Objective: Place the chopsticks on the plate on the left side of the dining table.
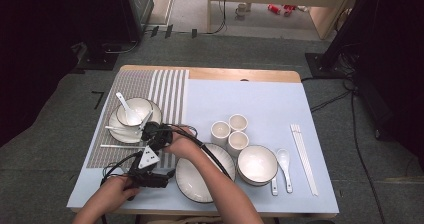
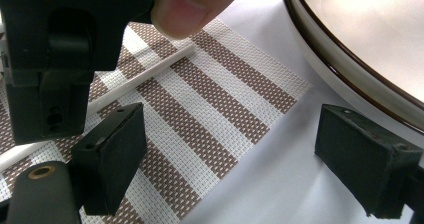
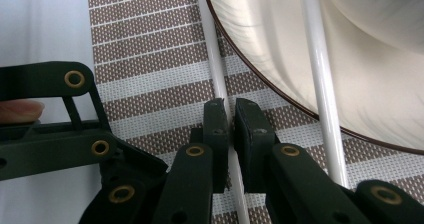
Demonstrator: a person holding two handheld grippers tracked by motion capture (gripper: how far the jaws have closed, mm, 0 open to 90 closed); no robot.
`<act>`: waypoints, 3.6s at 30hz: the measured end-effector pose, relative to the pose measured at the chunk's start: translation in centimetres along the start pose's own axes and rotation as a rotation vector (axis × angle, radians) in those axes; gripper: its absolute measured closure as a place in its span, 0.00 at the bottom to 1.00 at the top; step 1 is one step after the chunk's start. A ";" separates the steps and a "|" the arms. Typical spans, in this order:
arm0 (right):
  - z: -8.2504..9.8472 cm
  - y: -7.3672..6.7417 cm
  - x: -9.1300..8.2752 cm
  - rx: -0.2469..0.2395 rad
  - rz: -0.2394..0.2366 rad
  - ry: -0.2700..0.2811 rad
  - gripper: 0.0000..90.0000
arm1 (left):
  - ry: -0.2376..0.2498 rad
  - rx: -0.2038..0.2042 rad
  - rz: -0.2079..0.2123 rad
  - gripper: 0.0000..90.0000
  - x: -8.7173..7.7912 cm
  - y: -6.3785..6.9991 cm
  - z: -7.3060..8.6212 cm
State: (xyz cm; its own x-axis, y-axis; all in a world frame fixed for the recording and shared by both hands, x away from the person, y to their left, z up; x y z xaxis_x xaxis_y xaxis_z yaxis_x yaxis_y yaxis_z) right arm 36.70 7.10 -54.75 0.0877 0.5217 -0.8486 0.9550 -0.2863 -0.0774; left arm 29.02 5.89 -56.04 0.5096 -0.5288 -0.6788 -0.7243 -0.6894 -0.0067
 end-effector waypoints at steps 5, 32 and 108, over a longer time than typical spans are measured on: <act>0.2 -0.2 -0.1 -0.013 -0.016 -0.001 0.95 | 0.001 -0.001 0.000 0.15 0.0 0.0 0.0; 1.0 -0.2 -0.7 -0.034 -0.006 -0.044 0.94 | 0.000 0.002 -0.002 0.15 0.0 0.0 0.0; -3.7 0.7 -1.1 0.015 -0.044 0.199 0.95 | 0.006 -0.009 0.006 0.15 0.0 0.0 0.0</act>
State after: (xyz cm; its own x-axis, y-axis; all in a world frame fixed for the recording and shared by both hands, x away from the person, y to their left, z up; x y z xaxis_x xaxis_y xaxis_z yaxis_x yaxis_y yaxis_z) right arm 38.32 9.29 -51.91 0.1021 0.6823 -0.7239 0.9550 -0.2710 -0.1207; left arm 29.01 5.93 -56.02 0.5077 -0.5361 -0.6744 -0.7236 -0.6902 0.0040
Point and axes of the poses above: each handheld gripper's, and its own axes: x roughly forward along the jaws, z roughly out of its underside, y roughly to its right, the point moved 9 cm from there along x, roughly forward along the jaws, and after that the axes turned 2 degrees about x, right-handed, at the moved point
